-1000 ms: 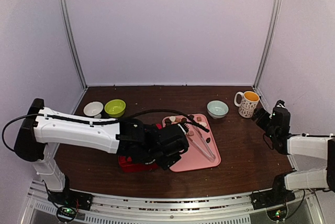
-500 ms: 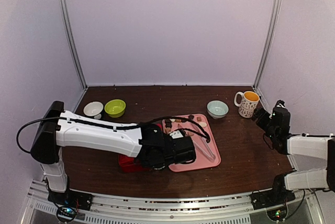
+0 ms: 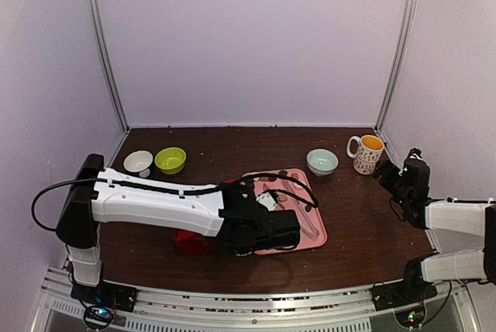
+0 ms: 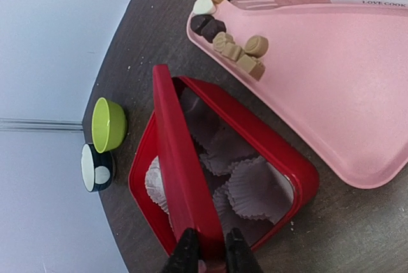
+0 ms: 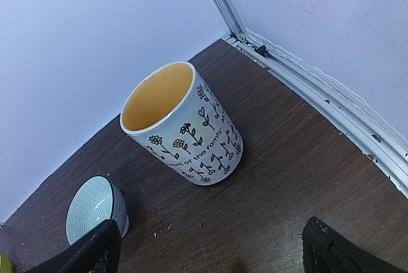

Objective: Pack the chocolate
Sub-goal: Adjust the box lid on the packing box.

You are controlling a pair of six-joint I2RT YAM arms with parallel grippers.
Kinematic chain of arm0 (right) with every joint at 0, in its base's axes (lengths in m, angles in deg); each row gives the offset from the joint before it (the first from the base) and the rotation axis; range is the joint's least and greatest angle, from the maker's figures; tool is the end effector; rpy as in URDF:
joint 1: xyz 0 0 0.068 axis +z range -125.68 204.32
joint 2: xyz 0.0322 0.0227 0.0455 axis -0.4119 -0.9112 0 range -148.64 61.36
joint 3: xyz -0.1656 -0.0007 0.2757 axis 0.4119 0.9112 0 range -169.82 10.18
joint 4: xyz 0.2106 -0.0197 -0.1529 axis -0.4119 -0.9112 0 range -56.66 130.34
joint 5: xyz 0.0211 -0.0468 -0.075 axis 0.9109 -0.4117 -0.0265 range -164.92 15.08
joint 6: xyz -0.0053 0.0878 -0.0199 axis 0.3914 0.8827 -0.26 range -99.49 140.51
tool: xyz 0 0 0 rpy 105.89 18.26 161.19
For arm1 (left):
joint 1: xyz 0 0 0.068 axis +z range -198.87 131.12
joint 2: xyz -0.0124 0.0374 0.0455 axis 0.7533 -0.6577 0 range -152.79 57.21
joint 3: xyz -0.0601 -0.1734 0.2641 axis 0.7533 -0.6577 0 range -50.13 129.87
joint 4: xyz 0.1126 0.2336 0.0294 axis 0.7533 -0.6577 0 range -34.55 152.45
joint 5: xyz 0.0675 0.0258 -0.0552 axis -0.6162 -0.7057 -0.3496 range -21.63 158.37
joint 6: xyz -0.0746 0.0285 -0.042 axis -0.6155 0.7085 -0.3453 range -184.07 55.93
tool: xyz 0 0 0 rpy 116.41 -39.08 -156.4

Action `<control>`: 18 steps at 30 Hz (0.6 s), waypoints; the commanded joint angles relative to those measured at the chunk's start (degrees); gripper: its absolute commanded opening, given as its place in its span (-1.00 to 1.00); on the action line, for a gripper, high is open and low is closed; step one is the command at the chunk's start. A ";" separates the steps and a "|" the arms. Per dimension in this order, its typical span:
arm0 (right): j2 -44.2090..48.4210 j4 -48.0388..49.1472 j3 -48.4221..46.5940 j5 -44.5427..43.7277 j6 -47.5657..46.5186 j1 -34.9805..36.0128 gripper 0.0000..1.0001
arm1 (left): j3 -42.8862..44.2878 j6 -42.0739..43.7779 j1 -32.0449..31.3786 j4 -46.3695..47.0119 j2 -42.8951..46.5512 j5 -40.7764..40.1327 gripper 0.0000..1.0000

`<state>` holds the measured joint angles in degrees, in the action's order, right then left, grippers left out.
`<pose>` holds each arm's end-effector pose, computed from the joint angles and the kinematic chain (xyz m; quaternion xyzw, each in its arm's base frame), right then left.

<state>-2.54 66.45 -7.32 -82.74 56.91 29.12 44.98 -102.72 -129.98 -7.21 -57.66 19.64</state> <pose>0.2382 0.0089 0.2066 0.2604 0.7772 0.1483 0.5534 0.1224 -0.3895 0.2451 0.3279 0.8499 0.2031 0.3591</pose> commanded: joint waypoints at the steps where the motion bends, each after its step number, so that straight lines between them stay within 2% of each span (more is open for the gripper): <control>1: -0.35 -0.97 -1.62 -0.71 -0.01 0.37 1.00 | 2.66 -2.99 -0.01 -6.08 -0.65 -3.83 -0.80; 4: -0.35 -0.97 -1.58 -0.71 -0.01 0.38 1.00 | 5.60 -5.82 0.00 -11.03 -1.36 -6.40 -0.89; 10: -0.35 -1.03 -1.62 -0.78 0.05 0.38 1.00 | 12.54 -11.06 -0.08 -23.99 -2.04 -12.57 -0.89; 18: -0.39 -1.04 -1.58 -0.72 -0.01 0.38 1.00 | 15.46 -10.81 0.10 -25.21 2.64 -16.39 -0.89</control>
<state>-2.65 65.66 -7.49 -82.74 56.91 29.12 57.55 -111.77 -129.98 -29.12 -59.17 7.47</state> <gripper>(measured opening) 0.999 0.056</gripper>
